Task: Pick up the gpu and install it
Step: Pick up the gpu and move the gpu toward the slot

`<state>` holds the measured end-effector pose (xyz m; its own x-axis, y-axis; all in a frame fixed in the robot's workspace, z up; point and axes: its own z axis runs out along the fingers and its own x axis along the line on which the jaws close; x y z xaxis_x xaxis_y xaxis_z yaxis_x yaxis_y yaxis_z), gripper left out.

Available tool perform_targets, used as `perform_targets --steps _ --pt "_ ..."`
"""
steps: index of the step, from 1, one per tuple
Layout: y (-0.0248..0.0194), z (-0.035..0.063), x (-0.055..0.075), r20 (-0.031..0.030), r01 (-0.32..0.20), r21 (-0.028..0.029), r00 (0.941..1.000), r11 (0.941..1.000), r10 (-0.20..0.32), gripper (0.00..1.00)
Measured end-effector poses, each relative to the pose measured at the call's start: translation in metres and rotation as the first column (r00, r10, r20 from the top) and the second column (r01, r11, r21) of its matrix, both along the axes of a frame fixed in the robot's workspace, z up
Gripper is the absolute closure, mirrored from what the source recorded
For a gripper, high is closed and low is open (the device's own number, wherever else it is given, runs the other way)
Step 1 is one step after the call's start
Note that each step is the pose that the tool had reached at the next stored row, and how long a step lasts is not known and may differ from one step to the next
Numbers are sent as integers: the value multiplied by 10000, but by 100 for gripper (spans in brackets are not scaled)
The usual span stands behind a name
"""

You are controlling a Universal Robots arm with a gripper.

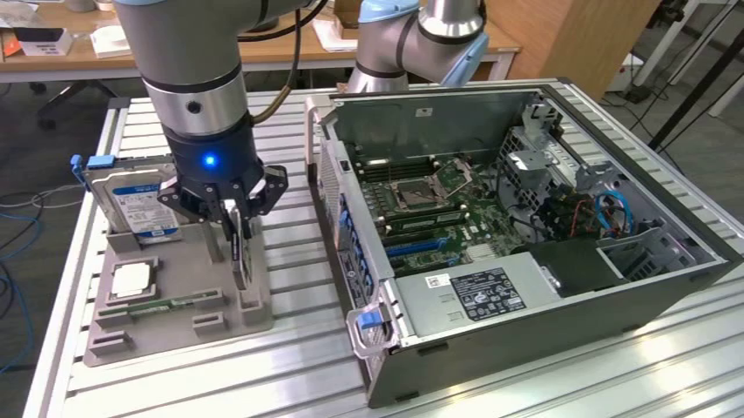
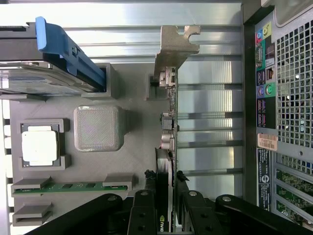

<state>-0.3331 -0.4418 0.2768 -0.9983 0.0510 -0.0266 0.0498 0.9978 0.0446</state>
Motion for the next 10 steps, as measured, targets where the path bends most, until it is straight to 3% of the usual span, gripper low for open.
perform_targets --steps 5,10 --pt "0 36 0 -1 -1 -4 10000 10000 1 74" --pt "0 132 0 -1 0 -5 10000 10000 0 74"
